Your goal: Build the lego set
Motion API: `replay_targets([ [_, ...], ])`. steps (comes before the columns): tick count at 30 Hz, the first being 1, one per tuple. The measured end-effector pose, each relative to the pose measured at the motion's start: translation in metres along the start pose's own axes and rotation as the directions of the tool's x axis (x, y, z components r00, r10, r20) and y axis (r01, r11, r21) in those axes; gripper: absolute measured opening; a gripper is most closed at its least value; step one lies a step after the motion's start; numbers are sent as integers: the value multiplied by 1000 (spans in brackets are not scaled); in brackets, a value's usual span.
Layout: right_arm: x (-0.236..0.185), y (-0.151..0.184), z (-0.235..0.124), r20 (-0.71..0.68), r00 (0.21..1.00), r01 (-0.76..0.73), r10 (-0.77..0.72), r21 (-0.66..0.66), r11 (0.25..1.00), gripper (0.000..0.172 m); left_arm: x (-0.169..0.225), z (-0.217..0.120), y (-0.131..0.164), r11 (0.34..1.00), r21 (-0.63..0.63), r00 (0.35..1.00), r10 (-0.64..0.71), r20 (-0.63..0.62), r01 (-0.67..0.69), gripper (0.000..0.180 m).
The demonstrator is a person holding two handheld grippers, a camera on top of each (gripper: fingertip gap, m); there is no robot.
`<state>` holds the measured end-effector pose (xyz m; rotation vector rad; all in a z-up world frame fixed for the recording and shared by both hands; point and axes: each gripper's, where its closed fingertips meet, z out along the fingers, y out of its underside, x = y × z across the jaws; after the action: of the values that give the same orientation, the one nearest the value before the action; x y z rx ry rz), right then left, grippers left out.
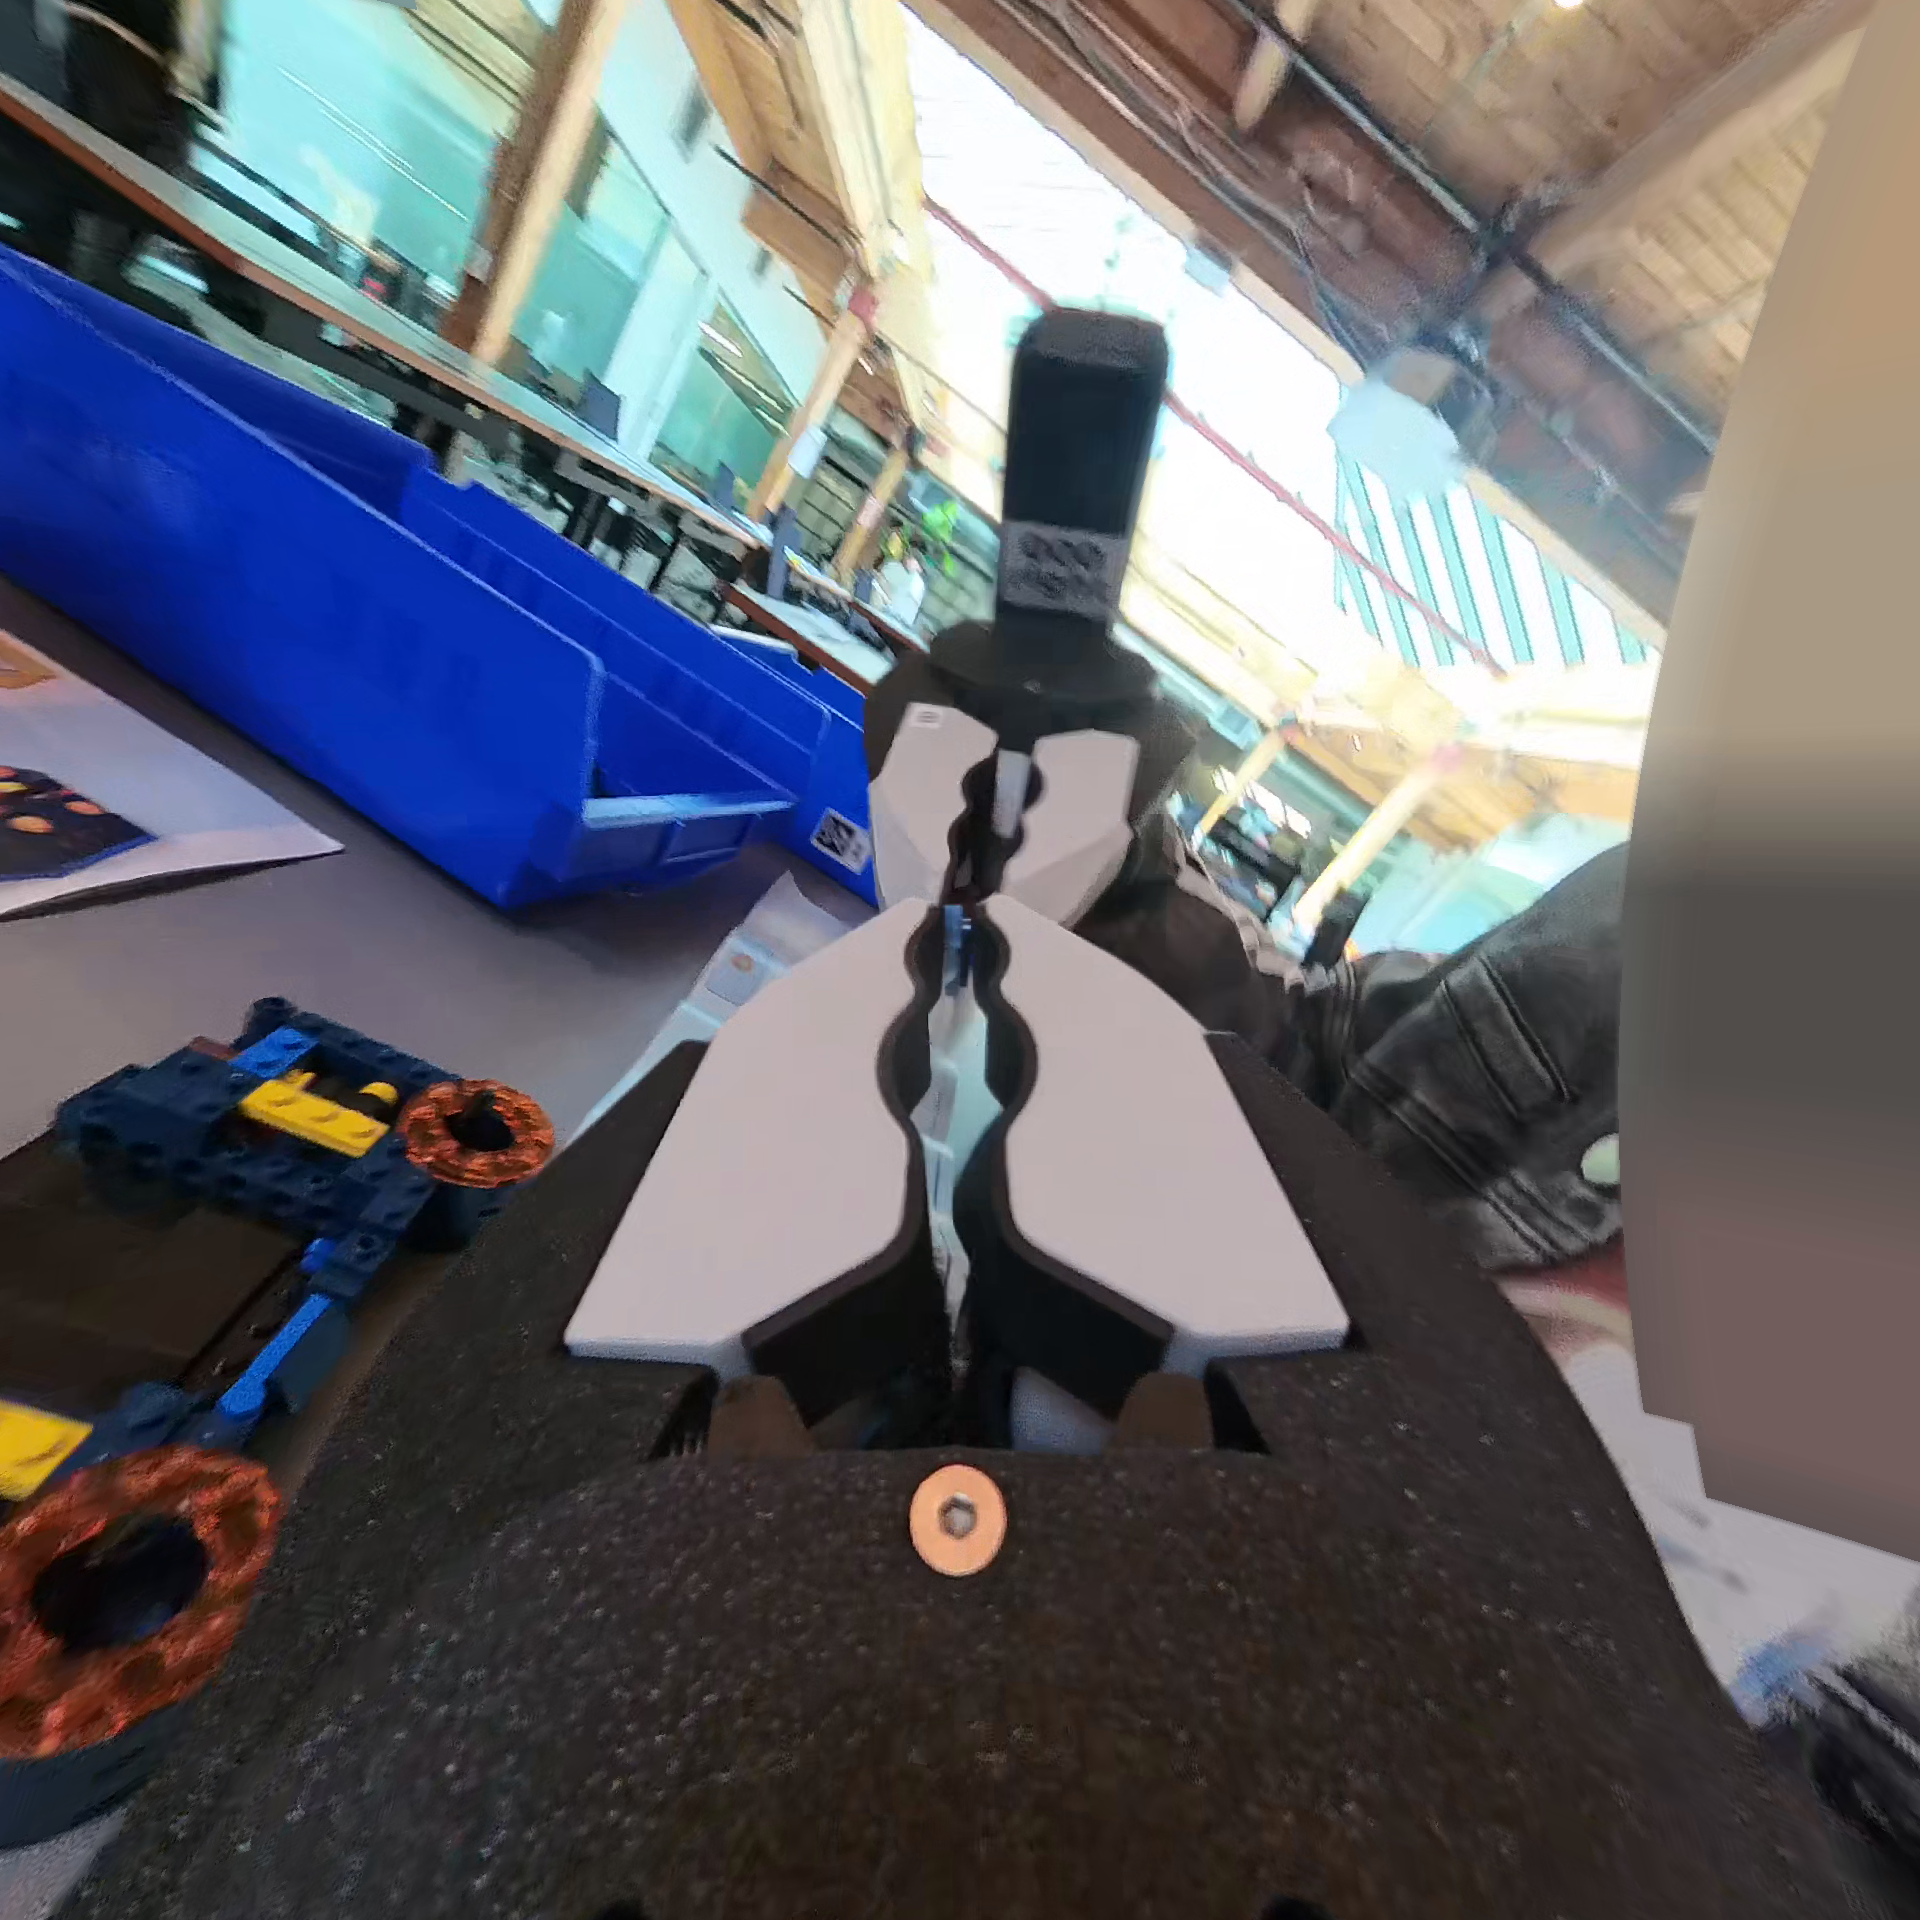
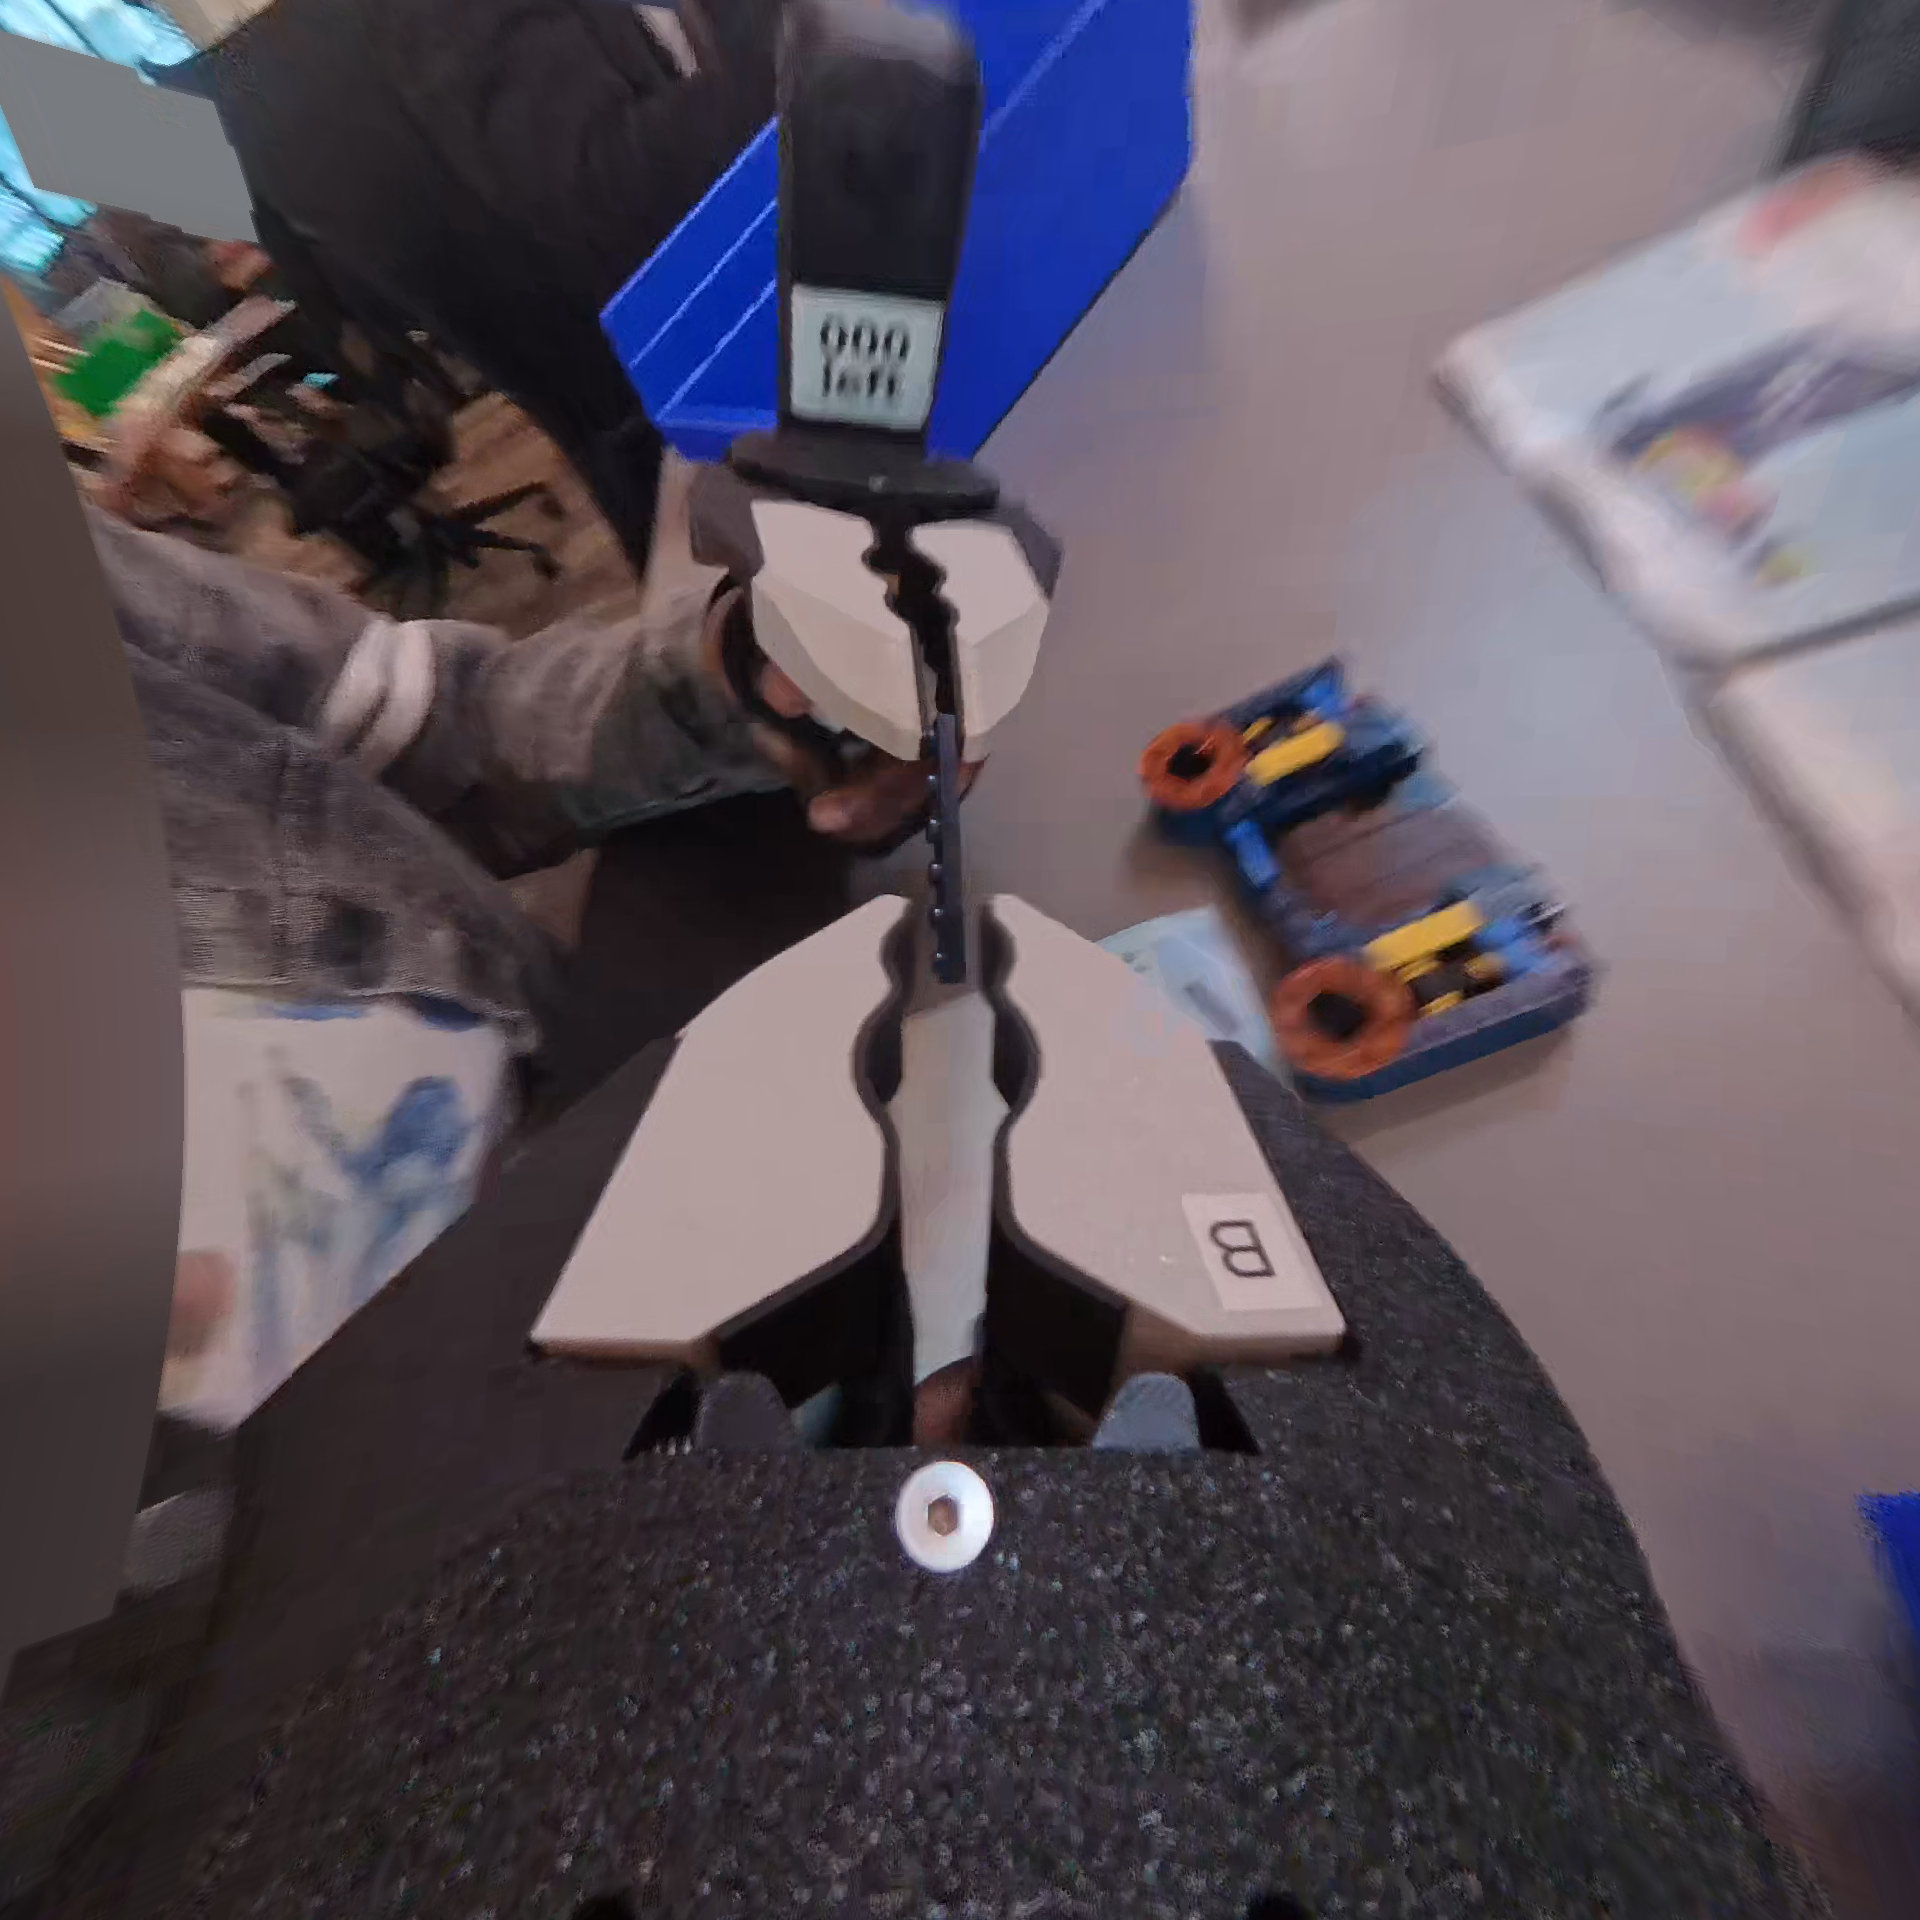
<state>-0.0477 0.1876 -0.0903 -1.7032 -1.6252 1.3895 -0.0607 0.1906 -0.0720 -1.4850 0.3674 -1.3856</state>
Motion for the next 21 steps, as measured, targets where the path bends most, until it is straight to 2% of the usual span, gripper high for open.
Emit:
replay_targets([
  [1, 8, -10, -3, -97, 989, 114, -108, 53, 992, 21, -6, -3, -5, 998, 42, 999, -37, 26, 36, 4],
  [2, 14, -19, -7, -226, 943, 267, -245, 74, 961, 25, -13, -7, -10, 994, 85, 995, -79, 55, 74, 4],
  [3, 16, -26, -11, -341, 857, 427, -386, 52, 903, 25, -20, -11, -14, 987, 124, 990, -116, 84, 105, 4],
  [5, 14, -29, -7, -468, 662, 627, -585, -81, 775, 23, -27, -15, -15, 977, 153, 982, -165, 91, 150, 4],
  [6, 13, -25, 0, -472, 618, 647, -629, -149, 747, 23, -27, -15, -15, 974, 154, 980, -182, 82, 168, 4],
  [9, 23, -17, 14, -479, 570, 636, -667, -257, 728, 21, -28, -13, -12, 975, 142, 979, -185, 91, 171, 4],
  [11, 29, -17, 16, -488, 527, 649, -696, -299, 700, 7, -29, -14, -13, 973, 146, 976, -196, 91, 182, 4],
  [19, 39, -17, 23, -421, 514, 659, -747, -364, 658, 7, -37, -19, -13, 957, 164, 960, -258, 105, 240, 4],
  [21, 40, -19, 25, -371, 556, 666, -744, -337, 665, 7, -30, -23, -18, 974, 121, 978, -200, 64, 191, 11],
])
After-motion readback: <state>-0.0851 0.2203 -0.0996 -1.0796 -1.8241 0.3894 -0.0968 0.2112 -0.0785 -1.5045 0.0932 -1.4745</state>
